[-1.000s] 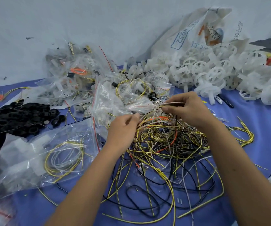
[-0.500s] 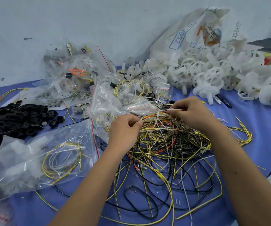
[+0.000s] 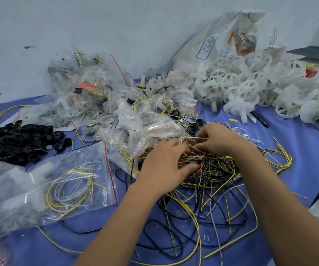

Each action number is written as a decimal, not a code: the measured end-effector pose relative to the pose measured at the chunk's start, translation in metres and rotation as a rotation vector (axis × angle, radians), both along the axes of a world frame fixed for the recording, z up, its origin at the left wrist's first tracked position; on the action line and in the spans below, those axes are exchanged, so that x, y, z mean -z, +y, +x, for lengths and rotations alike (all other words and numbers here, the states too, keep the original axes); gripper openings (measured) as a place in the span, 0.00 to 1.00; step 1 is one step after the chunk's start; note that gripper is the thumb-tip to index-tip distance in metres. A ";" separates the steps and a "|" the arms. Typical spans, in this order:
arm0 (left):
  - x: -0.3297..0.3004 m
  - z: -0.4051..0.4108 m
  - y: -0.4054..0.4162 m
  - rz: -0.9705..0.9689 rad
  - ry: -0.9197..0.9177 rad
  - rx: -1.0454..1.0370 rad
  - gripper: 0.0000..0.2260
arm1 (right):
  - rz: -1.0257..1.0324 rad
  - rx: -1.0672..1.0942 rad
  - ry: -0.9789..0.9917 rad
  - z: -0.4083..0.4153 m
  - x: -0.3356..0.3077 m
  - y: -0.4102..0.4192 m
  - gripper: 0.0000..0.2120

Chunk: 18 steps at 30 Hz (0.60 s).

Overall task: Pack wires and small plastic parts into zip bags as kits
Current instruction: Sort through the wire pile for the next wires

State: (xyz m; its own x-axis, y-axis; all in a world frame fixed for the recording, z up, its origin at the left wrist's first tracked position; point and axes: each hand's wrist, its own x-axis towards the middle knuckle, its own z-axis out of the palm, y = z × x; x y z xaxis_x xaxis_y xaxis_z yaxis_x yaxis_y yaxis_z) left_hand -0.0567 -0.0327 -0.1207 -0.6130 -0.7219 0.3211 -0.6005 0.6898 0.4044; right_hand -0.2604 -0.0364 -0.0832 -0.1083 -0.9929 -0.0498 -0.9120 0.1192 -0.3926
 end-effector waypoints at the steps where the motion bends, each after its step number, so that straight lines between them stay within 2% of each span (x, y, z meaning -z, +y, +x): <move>1: 0.004 0.001 0.000 0.022 -0.028 0.003 0.19 | -0.002 0.012 0.014 0.001 0.001 -0.001 0.15; 3: 0.008 0.006 -0.001 0.063 0.005 0.008 0.18 | -0.024 0.047 0.031 0.000 0.003 -0.001 0.15; 6: 0.011 0.014 -0.004 0.112 0.095 0.042 0.13 | -0.152 0.175 -0.029 -0.007 0.008 0.001 0.08; 10: 0.014 0.025 -0.006 0.164 0.207 -0.012 0.25 | -0.308 0.374 -0.043 -0.026 0.014 0.006 0.06; 12: 0.018 0.031 -0.011 0.105 0.228 -0.098 0.21 | -0.359 0.439 -0.084 -0.033 0.014 0.009 0.08; 15: 0.022 0.035 -0.017 0.035 0.274 -0.256 0.11 | -0.408 0.437 -0.239 -0.034 0.007 0.015 0.12; 18: 0.021 0.033 -0.018 0.038 0.348 -0.349 0.09 | -0.555 0.269 -0.121 -0.025 -0.006 0.020 0.11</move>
State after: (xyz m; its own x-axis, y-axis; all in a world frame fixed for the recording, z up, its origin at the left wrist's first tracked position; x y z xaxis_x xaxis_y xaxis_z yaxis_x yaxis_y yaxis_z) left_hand -0.0239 -0.0507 -0.1420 -0.1932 -0.8802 0.4336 -0.6182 0.4523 0.6429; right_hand -0.2853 -0.0163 -0.0770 -0.3834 -0.8131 0.4380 -0.8239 0.0869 -0.5601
